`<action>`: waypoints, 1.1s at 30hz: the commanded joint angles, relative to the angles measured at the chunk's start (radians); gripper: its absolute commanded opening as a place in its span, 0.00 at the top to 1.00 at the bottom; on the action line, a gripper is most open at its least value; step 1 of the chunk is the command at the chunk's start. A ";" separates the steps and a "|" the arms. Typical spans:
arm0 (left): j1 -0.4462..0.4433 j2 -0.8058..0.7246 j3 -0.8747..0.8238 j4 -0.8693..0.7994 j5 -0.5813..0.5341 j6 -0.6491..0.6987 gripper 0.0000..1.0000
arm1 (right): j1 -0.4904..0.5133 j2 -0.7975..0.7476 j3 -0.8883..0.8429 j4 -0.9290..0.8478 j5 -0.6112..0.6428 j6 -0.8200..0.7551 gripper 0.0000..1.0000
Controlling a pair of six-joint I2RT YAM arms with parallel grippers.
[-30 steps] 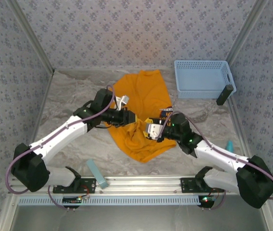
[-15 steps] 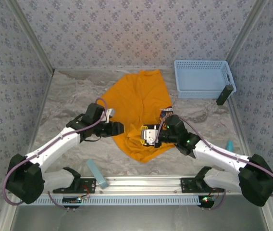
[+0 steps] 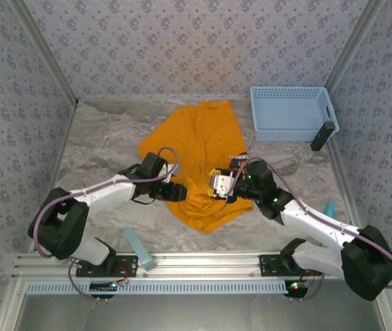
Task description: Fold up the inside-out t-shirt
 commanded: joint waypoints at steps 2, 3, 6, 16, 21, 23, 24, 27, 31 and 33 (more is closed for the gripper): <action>0.002 -0.008 -0.026 0.088 0.036 0.103 0.44 | -0.015 -0.036 -0.008 0.010 -0.050 0.022 0.49; 0.003 -0.010 -0.034 0.101 0.046 0.118 0.44 | -0.018 -0.037 -0.009 0.006 -0.051 0.018 0.49; 0.002 -0.029 -0.077 0.157 0.045 0.171 0.44 | -0.024 -0.035 -0.009 0.006 -0.061 0.011 0.49; -0.072 -0.154 -0.224 0.364 -0.209 0.388 0.42 | -0.029 -0.022 -0.008 -0.002 -0.063 -0.017 0.49; -0.090 -0.107 -0.195 0.439 -0.187 0.399 0.41 | -0.029 -0.014 -0.005 0.004 -0.069 -0.017 0.49; -0.094 -0.076 -0.173 0.438 -0.197 0.406 0.43 | -0.029 -0.020 -0.008 0.005 -0.063 -0.018 0.50; -0.094 -0.063 -0.166 0.441 -0.202 0.407 0.45 | -0.030 -0.024 -0.010 0.010 -0.060 -0.016 0.50; -0.095 -0.046 -0.157 0.489 -0.160 0.412 0.49 | -0.034 -0.037 -0.022 0.025 -0.054 -0.011 0.50; -0.104 -0.040 -0.134 0.523 -0.107 0.425 0.53 | -0.041 -0.039 -0.030 0.042 -0.051 -0.003 0.50; -0.107 -0.025 -0.117 0.516 -0.113 0.431 0.53 | -0.041 -0.039 -0.037 0.054 -0.048 -0.001 0.50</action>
